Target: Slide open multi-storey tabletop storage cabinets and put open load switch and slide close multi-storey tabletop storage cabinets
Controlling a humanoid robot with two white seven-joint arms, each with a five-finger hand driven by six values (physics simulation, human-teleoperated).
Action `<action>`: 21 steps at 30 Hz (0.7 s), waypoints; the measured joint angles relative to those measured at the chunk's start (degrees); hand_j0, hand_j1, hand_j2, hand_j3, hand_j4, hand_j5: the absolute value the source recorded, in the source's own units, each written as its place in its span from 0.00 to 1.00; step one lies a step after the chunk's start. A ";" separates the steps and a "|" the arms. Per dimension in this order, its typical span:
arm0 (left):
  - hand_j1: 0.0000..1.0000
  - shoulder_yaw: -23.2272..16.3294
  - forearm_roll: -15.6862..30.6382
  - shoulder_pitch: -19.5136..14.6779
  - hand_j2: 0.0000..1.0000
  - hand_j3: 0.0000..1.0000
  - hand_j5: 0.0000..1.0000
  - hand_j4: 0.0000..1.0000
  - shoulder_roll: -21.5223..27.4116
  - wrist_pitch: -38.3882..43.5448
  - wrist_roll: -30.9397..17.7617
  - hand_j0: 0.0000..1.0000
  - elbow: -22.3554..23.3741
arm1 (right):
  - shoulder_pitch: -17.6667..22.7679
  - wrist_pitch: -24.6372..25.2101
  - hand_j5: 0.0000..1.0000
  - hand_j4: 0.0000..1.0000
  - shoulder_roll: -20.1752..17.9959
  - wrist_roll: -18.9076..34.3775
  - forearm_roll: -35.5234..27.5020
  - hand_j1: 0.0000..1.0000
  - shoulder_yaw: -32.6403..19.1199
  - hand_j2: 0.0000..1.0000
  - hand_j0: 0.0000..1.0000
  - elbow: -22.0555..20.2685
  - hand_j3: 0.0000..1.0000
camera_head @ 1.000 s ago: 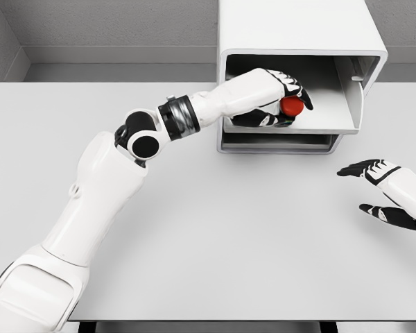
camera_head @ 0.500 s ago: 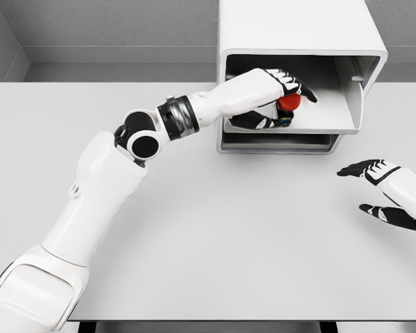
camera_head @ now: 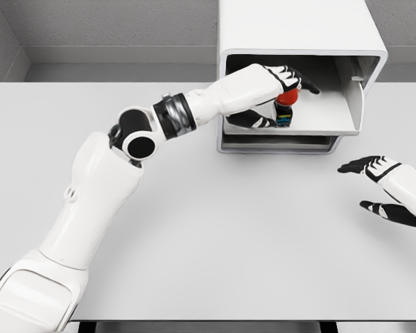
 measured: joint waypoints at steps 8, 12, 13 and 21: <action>0.87 1.42 2.32 2.64 0.87 0.87 0.87 0.87 -0.04 -0.02 0.78 0.87 -7.95 | -1.67 0.00 0.81 0.81 0.09 0.06 -0.26 0.81 0.69 0.81 0.81 -0.21 0.81; 0.87 1.64 2.44 2.81 0.87 0.87 0.87 0.87 -0.04 -0.01 0.82 0.87 -8.60 | -1.67 0.00 0.81 0.81 0.15 0.07 -0.26 0.81 0.87 0.81 0.81 -0.23 0.81; 0.87 1.66 2.42 2.90 0.87 0.87 0.87 0.87 -0.04 -0.01 0.83 0.87 -8.63 | -1.67 0.00 0.81 0.81 0.16 0.07 -0.25 0.81 0.89 0.81 0.81 -0.23 0.81; 0.87 1.72 2.25 3.69 0.87 0.87 0.87 0.87 -0.04 -0.09 0.83 0.87 -9.34 | -1.49 0.00 0.80 0.80 0.13 0.03 -0.22 0.80 0.98 0.80 0.80 -0.24 0.80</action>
